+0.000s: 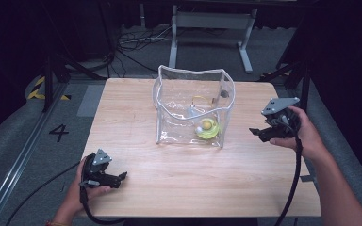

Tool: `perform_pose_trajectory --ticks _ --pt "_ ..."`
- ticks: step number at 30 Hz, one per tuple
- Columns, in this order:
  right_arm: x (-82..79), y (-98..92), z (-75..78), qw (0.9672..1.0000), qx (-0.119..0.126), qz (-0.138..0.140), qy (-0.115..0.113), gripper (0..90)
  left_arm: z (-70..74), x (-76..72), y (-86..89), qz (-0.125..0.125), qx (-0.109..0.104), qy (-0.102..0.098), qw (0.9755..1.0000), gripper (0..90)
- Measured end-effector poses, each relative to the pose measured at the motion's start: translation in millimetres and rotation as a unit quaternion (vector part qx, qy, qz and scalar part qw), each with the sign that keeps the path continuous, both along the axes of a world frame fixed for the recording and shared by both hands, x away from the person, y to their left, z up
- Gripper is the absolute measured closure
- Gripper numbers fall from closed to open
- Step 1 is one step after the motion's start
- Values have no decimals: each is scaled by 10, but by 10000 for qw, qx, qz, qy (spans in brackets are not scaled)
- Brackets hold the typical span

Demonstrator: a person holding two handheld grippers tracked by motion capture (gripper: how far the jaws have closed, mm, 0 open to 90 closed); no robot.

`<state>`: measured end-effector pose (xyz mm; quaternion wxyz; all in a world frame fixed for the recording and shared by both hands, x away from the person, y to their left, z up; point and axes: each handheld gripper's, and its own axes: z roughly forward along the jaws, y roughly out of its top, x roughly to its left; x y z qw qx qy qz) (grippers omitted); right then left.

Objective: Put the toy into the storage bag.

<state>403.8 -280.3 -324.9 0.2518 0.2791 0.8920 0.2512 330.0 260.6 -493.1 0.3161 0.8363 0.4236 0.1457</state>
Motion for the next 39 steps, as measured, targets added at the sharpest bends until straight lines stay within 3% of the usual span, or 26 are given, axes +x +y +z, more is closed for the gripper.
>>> perform_pose_trajectory --ticks 8,13,20,28,39 --pt "-67 -87 -316 10000 -41 3 56 174 0 0 0 -1 1 1 10000 5" --pt "-137 -126 -531 9997 -221 -93 98 175 0 0 0 -1 1 0 10000 5" --pt "-258 -238 -803 9996 -121 -232 145 175 0 0 0 0 0 1 10000 5" --pt "-382 -409 -1058 9989 68 -389 239 178 -1 0 -3 26 12 -27 10000 5" --pt "-621 -798 -1371 9943 689 -788 223 187 0 4 -1 15 15 -23 10000 5"
